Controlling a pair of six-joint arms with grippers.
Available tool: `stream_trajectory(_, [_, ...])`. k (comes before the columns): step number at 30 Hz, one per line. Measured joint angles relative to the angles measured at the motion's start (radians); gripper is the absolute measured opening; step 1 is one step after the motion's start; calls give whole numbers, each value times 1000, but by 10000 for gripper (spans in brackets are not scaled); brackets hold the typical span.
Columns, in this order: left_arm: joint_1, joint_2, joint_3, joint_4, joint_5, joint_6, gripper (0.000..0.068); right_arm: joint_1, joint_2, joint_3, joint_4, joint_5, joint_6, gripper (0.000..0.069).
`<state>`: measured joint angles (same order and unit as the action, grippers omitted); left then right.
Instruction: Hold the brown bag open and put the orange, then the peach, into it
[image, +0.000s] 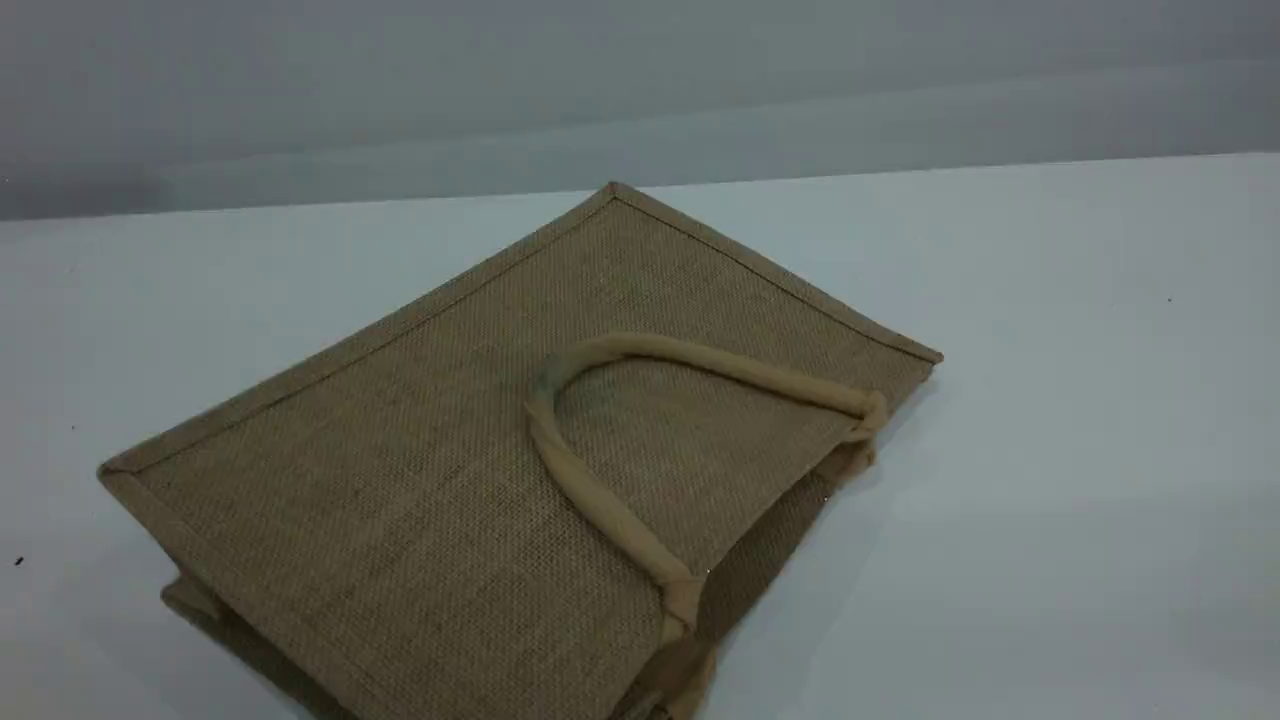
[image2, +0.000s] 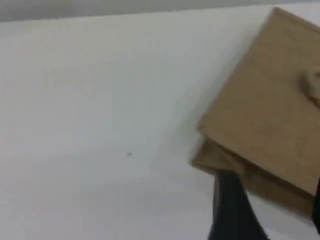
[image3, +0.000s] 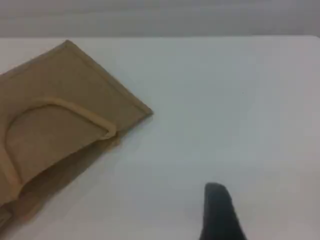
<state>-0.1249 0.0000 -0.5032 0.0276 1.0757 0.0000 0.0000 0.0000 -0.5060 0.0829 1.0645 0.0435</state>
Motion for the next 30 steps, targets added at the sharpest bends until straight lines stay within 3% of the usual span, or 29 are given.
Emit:
stream_trajectory(4, [64, 0, 0, 0, 0, 0, 351, 0, 0, 0, 0, 0, 0, 376])
stream_trajectory(10, [10, 0, 0, 0, 1, 0, 351, 1, 0, 0, 0, 0, 0, 376])
stream_trajectory(30, [8, 0, 0, 0, 2, 0, 351, 1, 0, 0, 1, 0, 0, 376])
